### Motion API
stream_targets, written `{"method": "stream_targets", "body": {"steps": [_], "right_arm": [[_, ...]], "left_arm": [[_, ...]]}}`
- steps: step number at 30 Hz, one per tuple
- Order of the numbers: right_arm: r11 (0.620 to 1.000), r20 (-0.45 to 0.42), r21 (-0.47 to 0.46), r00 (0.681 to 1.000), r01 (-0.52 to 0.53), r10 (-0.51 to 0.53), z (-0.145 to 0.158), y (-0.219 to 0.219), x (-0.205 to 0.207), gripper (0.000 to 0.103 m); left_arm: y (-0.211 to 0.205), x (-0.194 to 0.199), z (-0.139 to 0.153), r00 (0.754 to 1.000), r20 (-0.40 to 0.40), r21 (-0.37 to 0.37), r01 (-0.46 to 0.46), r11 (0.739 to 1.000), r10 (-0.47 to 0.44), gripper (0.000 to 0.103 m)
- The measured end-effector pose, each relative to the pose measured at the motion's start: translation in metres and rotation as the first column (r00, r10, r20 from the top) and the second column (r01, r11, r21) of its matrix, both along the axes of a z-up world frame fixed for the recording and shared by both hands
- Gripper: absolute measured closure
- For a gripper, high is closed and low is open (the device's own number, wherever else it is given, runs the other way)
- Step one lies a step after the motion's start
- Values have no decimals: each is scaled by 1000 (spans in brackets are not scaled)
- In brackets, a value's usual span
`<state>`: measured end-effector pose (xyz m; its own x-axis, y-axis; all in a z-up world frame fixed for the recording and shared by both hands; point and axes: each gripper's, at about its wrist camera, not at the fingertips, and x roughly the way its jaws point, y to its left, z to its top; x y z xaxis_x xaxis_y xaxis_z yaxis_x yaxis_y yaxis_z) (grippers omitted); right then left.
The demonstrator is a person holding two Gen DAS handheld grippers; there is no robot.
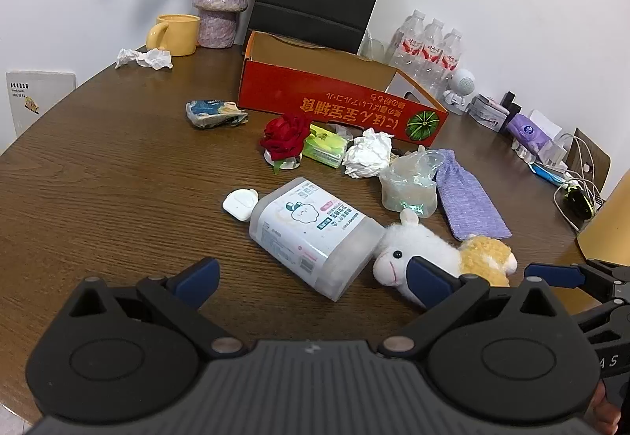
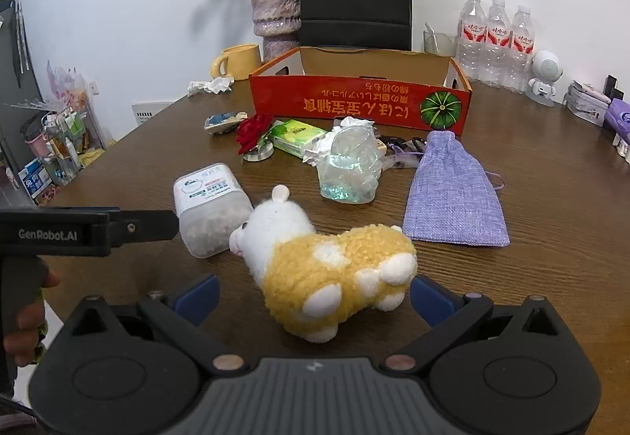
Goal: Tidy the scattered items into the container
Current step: 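Grasp the white plastic container with the left tool while the right grasps the plush sheep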
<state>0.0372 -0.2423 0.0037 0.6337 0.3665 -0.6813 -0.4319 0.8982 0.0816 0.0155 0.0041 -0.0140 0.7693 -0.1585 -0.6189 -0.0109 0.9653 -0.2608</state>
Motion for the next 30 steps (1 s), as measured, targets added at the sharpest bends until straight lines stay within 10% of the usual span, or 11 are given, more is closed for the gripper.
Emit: {"method": "stream_targets", "body": {"steps": [14, 23, 30], "right_arm": [[981, 73, -132, 985, -143, 154, -3, 29, 12, 2], [892, 23, -311, 936, -327, 351, -16, 56, 35, 25], [893, -93, -283, 937, -350, 338, -26, 51, 58, 37]], "left_arm": [[-3, 29, -15, 999, -8, 128, 40, 991, -39, 0], [-10, 48, -20, 990, 11, 226, 134, 965, -140, 0], [-15, 55, -21, 981, 32, 286, 175, 942, -192, 0]]}}
